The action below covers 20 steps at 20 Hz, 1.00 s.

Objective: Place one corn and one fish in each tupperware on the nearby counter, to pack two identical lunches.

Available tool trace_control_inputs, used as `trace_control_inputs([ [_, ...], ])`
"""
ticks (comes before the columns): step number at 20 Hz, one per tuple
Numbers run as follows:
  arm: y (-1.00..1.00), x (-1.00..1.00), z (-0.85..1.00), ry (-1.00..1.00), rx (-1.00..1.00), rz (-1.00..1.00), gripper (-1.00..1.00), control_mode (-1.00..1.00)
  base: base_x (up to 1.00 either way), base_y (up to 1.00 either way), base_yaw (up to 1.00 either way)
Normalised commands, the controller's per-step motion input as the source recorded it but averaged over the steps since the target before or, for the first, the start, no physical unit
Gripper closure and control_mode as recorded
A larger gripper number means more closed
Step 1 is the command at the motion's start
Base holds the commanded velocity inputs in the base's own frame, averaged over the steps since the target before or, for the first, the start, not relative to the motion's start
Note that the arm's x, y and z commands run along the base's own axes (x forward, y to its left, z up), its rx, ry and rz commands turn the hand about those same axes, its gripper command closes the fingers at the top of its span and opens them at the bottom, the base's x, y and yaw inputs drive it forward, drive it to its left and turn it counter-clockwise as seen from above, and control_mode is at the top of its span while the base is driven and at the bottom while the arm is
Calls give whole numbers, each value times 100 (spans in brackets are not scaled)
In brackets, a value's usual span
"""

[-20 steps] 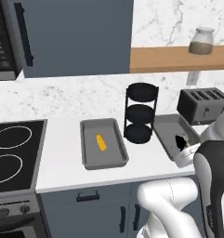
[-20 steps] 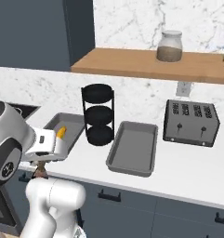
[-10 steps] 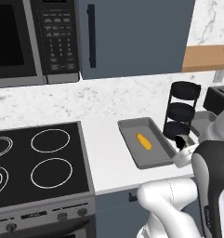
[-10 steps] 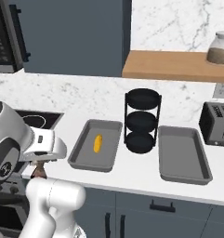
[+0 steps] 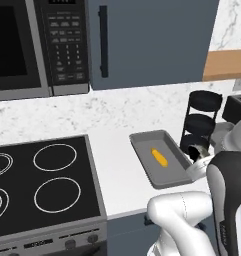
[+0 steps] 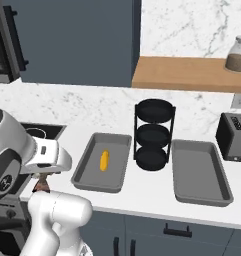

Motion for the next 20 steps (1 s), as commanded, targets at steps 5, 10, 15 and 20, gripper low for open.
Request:
trace_control_inputs([
  [5, 0, 0, 0, 0, 0, 0, 100, 100, 27, 0, 0],
  [10, 0, 0, 0, 0, 0, 0, 100, 100, 0, 0, 0],
  [15, 0, 34, -4, 0, 0, 0, 100, -100, 0, 0, 0],
  [20, -3, 67, -19, 0, 0, -2, 100, -100, 0, 0, 0],
])
